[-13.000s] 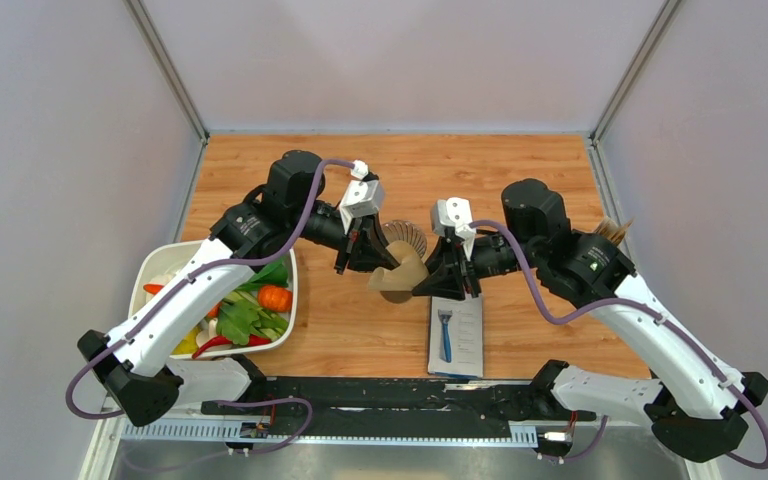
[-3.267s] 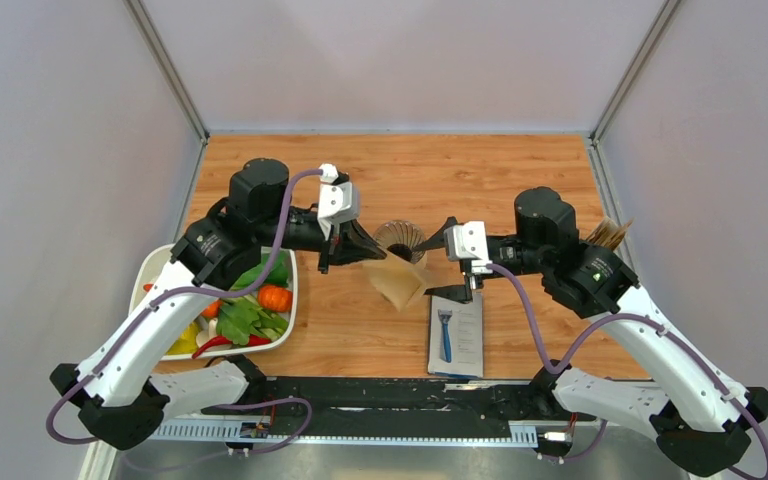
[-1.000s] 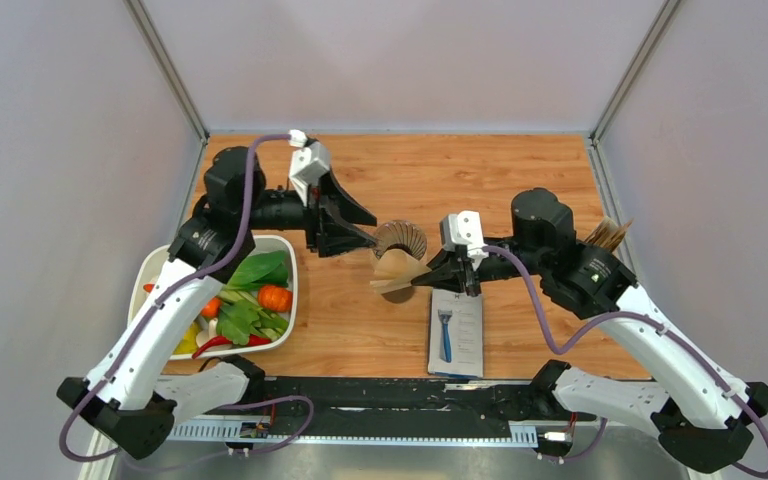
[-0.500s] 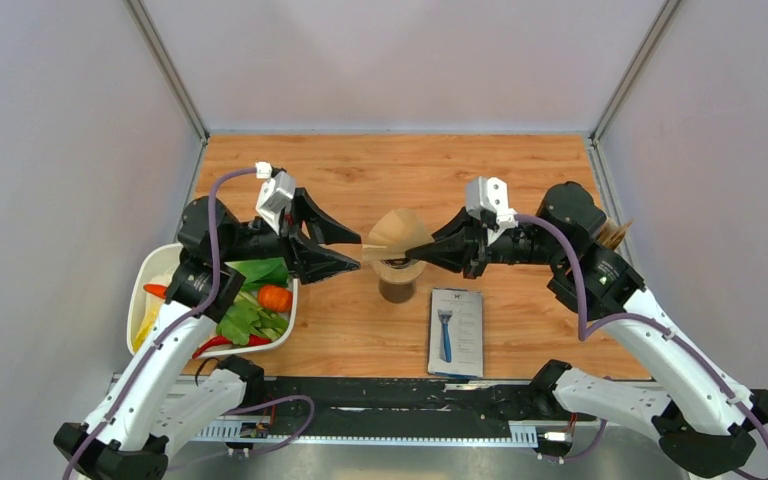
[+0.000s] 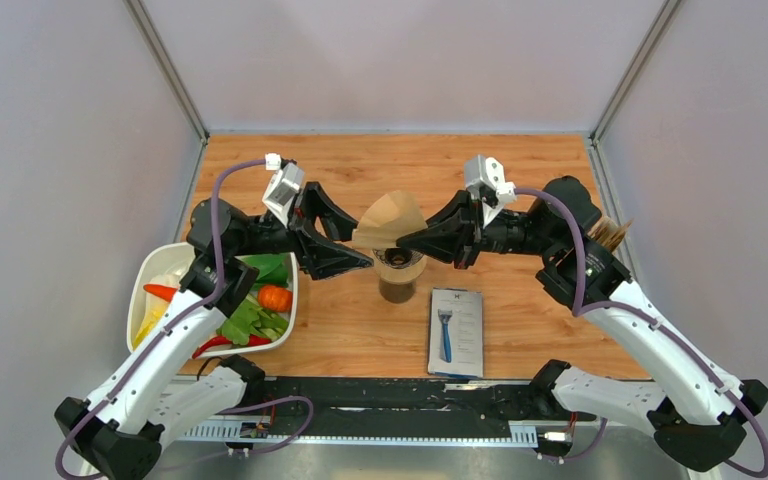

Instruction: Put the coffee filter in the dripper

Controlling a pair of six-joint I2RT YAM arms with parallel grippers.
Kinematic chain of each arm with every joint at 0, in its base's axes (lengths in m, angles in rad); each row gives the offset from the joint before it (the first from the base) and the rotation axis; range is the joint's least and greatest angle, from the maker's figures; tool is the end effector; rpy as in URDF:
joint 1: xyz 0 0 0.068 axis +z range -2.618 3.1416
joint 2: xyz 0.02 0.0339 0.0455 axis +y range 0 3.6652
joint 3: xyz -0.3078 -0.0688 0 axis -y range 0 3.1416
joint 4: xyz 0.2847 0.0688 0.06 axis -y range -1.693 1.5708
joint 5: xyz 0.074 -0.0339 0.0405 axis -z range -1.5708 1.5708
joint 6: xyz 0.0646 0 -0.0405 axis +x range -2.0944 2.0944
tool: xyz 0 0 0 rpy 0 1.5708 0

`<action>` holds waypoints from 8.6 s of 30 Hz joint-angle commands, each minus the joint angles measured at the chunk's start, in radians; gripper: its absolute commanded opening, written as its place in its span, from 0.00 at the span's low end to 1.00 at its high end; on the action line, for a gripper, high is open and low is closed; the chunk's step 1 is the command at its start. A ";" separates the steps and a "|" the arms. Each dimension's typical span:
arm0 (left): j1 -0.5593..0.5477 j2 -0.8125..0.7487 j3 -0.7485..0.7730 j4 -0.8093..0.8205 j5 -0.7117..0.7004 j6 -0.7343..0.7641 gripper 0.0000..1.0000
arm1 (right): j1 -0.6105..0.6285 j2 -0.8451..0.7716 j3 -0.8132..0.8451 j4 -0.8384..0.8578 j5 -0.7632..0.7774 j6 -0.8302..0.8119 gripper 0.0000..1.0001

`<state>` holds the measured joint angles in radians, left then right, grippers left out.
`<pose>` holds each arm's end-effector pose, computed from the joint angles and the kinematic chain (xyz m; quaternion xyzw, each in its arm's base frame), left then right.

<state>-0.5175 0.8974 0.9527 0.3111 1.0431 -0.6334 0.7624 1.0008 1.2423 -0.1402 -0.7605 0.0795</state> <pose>0.1535 -0.1516 0.4679 0.3814 0.5141 -0.6256 0.4459 0.1400 0.1953 0.5112 -0.4679 0.4944 0.5086 0.5272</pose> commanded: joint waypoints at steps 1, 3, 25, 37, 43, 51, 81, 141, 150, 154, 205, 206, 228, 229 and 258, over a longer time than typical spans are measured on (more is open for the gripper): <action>-0.010 0.022 0.039 0.097 -0.008 -0.091 0.56 | -0.005 -0.005 -0.012 0.060 -0.020 0.042 0.02; -0.010 0.031 0.052 0.080 0.004 -0.079 0.43 | -0.005 -0.012 -0.020 0.059 -0.018 0.041 0.03; -0.011 0.061 0.128 -0.114 0.078 0.044 0.00 | -0.117 -0.029 -0.003 -0.136 -0.196 -0.038 0.21; -0.001 0.070 0.237 -0.494 0.084 0.380 0.00 | -0.133 -0.037 0.017 -0.247 -0.191 -0.115 0.00; -0.009 0.050 0.195 -0.358 0.077 0.322 0.65 | -0.133 -0.014 0.010 -0.194 -0.193 -0.086 0.00; -0.080 0.029 0.140 -0.213 -0.038 0.228 0.67 | -0.131 0.000 -0.021 -0.072 -0.199 0.013 0.00; -0.099 0.082 0.144 -0.227 -0.038 0.194 0.00 | -0.129 0.027 0.070 -0.045 -0.161 -0.005 0.06; 0.033 0.022 0.366 -0.582 0.040 0.399 0.66 | -0.114 -0.125 -0.100 -0.236 -0.175 -0.628 0.00; -0.065 0.082 0.385 -0.677 -0.140 0.509 0.67 | -0.078 -0.110 -0.087 -0.236 -0.144 -0.645 0.00; -0.081 0.121 0.382 -0.698 -0.185 0.510 0.59 | -0.072 -0.101 -0.099 -0.234 -0.139 -0.656 0.00; -0.070 0.713 0.774 -1.276 -0.572 0.613 0.61 | -0.512 0.095 -0.173 -0.178 -0.086 -0.013 0.44; -0.063 0.705 0.775 -1.268 -0.562 0.606 0.69 | -0.512 0.096 -0.175 -0.177 -0.086 -0.013 0.43; 0.137 0.375 0.139 -0.452 -0.057 0.100 0.20 | -0.433 0.138 -0.306 0.092 -0.161 0.196 0.28; 0.138 0.378 0.115 -0.423 -0.046 0.084 0.19 | -0.428 0.145 -0.310 0.100 -0.165 0.197 0.28; 0.140 0.506 -0.003 -0.206 -0.015 -0.029 0.12 | -0.351 0.234 -0.350 0.111 -0.150 0.137 0.28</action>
<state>-0.3817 1.3933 0.9493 0.0757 1.0187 -0.6792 0.4026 1.2285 0.8886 -0.0479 -0.9146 0.2493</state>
